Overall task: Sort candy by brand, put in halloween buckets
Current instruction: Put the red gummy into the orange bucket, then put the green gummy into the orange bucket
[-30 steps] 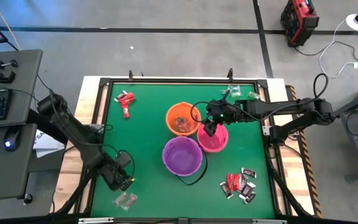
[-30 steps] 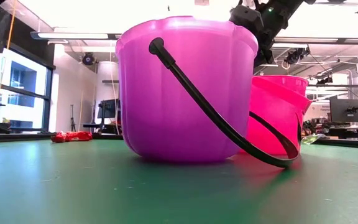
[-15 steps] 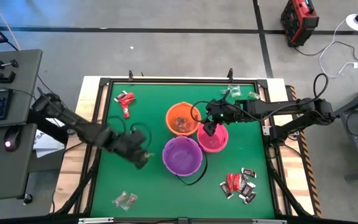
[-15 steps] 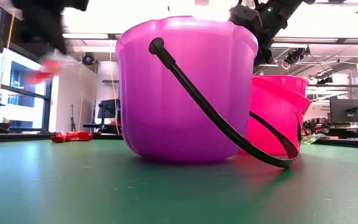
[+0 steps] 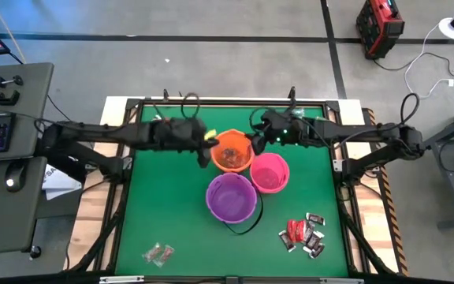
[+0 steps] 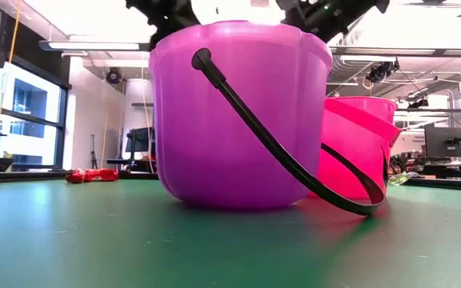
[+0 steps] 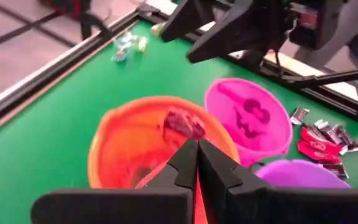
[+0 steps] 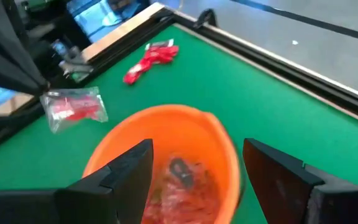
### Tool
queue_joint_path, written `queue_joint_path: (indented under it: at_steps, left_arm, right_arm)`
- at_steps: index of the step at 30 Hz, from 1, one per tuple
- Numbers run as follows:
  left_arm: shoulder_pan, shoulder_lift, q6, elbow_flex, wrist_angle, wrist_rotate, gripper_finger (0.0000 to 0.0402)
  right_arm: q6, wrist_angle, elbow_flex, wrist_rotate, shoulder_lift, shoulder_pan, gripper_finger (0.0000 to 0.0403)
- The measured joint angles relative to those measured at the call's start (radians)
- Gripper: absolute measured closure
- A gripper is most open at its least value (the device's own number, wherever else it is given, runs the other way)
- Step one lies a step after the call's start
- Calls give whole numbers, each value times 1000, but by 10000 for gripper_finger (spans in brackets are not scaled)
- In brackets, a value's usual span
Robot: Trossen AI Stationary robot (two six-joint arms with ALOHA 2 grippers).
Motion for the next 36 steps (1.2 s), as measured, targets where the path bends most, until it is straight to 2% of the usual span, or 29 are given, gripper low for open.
queue_joint_path:
  at_steps: [4,7,11,15,18,22,24,26,31,34,36]
  left_arm:
    - [68,72,61,0,58,107,398]
    - [86,149,91,-1,102,183,379]
    - [99,234,75,-2,167,276,324]
    - [115,244,18,-2,214,279,254]
    - [135,212,3,-2,219,279,208]
    - [167,135,-39,-2,229,279,168]
    - [184,91,-55,-2,237,271,158]
    - [201,44,-67,-2,235,239,155]
    - [221,-36,-95,0,242,74,153]
    - [228,-53,-96,0,240,5,153]
    - [234,-54,-96,0,236,-3,153]
  right_arm:
    - [37,20,0,-1,-9,-35,161]
    - [50,42,0,-2,-28,-56,161]
    - [72,53,0,-3,-46,-86,161]
    - [87,37,0,-3,-51,-137,161]
    - [144,-39,1,19,-51,-201,161]
    - [340,-306,2,130,-49,-360,162]
    - [413,-417,2,145,-43,-468,165]
    - [408,-473,1,127,-25,-580,170]
    - [229,-434,1,35,65,-810,190]
    - [138,-412,1,-36,137,-883,201]
    - [75,-415,1,-80,188,-916,206]
